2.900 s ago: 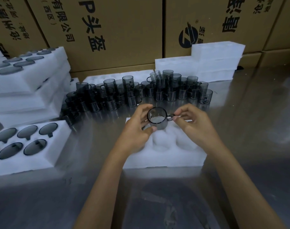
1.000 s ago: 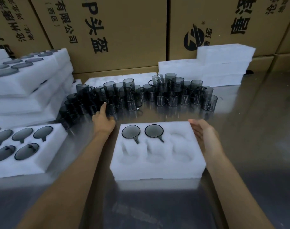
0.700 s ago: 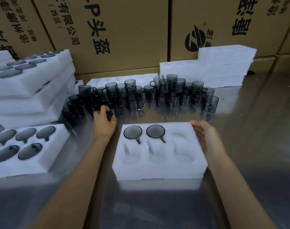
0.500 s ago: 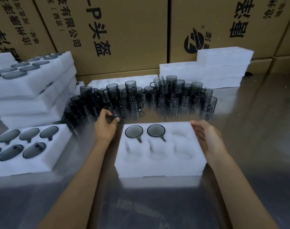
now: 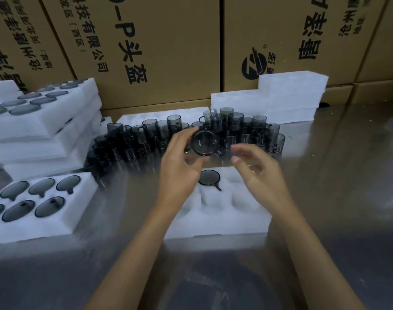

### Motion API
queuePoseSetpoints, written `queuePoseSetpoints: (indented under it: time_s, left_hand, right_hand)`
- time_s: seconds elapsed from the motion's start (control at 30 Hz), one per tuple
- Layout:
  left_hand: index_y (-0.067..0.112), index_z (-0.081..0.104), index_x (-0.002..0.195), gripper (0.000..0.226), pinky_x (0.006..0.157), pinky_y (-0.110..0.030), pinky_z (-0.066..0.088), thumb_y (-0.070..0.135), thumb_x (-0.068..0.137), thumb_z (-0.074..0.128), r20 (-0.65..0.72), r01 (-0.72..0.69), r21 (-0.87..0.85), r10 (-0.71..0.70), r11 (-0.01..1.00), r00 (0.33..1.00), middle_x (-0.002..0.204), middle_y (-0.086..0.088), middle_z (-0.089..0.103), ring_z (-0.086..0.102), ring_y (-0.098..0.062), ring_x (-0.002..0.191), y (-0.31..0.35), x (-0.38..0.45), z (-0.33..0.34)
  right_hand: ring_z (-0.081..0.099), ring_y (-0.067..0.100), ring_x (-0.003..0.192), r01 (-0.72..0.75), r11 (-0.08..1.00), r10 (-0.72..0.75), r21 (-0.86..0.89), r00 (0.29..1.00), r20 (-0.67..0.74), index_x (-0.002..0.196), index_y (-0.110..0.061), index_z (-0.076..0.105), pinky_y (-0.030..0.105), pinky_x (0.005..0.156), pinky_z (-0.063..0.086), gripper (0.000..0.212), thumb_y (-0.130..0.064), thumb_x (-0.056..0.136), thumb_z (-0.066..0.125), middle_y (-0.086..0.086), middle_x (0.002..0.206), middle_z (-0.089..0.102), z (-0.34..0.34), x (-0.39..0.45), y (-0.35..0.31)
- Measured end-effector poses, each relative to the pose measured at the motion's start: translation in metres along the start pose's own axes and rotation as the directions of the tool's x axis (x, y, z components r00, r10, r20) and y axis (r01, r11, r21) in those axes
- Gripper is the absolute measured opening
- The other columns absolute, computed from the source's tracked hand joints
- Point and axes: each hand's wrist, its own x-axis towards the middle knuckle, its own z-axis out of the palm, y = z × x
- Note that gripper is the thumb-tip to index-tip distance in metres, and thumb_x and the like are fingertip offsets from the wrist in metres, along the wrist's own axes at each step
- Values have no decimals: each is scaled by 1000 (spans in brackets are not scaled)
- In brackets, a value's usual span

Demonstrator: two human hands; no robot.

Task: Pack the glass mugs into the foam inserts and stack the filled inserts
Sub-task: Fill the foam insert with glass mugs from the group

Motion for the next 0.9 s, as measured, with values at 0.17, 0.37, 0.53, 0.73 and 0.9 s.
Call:
queuePoseSetpoints:
  time_s: [0.17, 0.37, 0.53, 0.73, 0.9]
  left_hand:
    - [19, 57, 134, 66, 97, -38, 53, -10, 75, 68, 94, -51, -45, 56, 998, 994, 132, 7, 52, 52, -7, 124, 18, -11, 26]
    - [32, 50, 143, 71, 100, -40, 51, 8, 83, 78, 232, 101, -80, -80, 992, 969, 133, 8, 61, 59, -11, 122, 14, -13, 39]
    - [39, 49, 144, 72, 88, -4, 42, 32, 80, 82, 356, 217, 93, -236, 972, 904, 119, 24, 62, 52, 18, 106, 3, -14, 42]
    - [35, 37, 152, 72, 113, -35, 36, 40, 89, 72, 461, 194, 306, -323, 932, 826, 151, 0, 48, 41, -17, 140, 0, -14, 44]
    - [25, 30, 155, 66, 124, -38, 7, 47, 98, 54, 534, 68, 417, -304, 906, 789, 162, -1, 30, 11, -9, 152, 0, -16, 45]
  right_hand:
    - [64, -6, 103, -97, 966, 97, 239, 995, 10, 119, -18, 69, 13, 82, 50, 22, -22, 99, 60, -11, 114, 71, -8, 1, -2]
    - [66, 4, 91, -186, 954, 211, 237, 974, -83, 99, -13, 73, 11, 78, 45, 11, -19, 90, 72, -4, 96, 74, -18, 7, 15]
    - [59, -10, 66, -315, 944, 322, 100, 944, -72, 81, -9, 72, 4, 61, 41, 19, -27, 88, 73, -4, 77, 71, -24, 10, 30]
    - [58, 7, 75, -386, 922, 387, 18, 921, -42, 77, -5, 68, 23, 70, 39, 28, -31, 87, 72, 2, 88, 66, -24, 8, 37]
    - [66, 12, 94, -463, 875, 462, 142, 886, 38, 96, -21, 73, 26, 83, 51, 12, -28, 86, 74, -4, 100, 73, -26, 4, 47]
